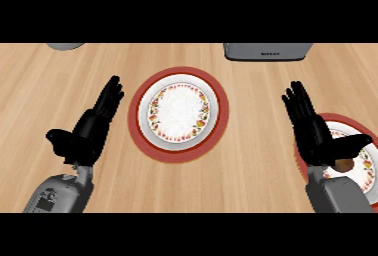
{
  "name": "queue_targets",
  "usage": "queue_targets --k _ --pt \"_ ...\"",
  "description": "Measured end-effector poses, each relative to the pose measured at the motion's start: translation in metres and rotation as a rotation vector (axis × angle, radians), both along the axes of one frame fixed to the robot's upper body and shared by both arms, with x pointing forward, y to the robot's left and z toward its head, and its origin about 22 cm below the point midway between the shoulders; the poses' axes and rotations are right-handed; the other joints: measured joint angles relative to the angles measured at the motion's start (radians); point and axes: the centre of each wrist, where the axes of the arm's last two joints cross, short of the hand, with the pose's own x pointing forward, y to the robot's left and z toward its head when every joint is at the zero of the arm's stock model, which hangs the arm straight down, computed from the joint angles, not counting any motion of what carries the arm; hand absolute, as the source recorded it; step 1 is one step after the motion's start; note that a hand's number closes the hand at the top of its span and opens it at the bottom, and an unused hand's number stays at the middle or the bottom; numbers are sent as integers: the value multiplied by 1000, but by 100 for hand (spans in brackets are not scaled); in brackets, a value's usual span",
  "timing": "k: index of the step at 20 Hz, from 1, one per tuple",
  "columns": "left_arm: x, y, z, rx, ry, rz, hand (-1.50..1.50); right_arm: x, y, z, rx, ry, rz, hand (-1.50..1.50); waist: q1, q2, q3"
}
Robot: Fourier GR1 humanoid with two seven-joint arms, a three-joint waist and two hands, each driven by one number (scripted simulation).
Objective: Pick the pear from the plate and place it in the plate
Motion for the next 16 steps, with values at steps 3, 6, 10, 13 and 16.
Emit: queue_targets --k 3,6,10,13,16 --pt "5 10 7 27 -28 10 0 3 11 -1 -25 14 158 150 8 -5 -4" --pt "12 25 23 74 -93 16 0 10 26 8 -79 37 421 150 33 -6 -6" --pt "16 31 30 98 -103 7 0 13 3 18 -600 71 516 150 45 -16 -18" --pt "20 51 39 105 -107 23 0 -2 1 -14 -640 126 494 -150 22 -14 -13" --pt "21 62 42 104 -111 42 0 -12 -8 -27 -542 126 445 -150 6 -14 -10"
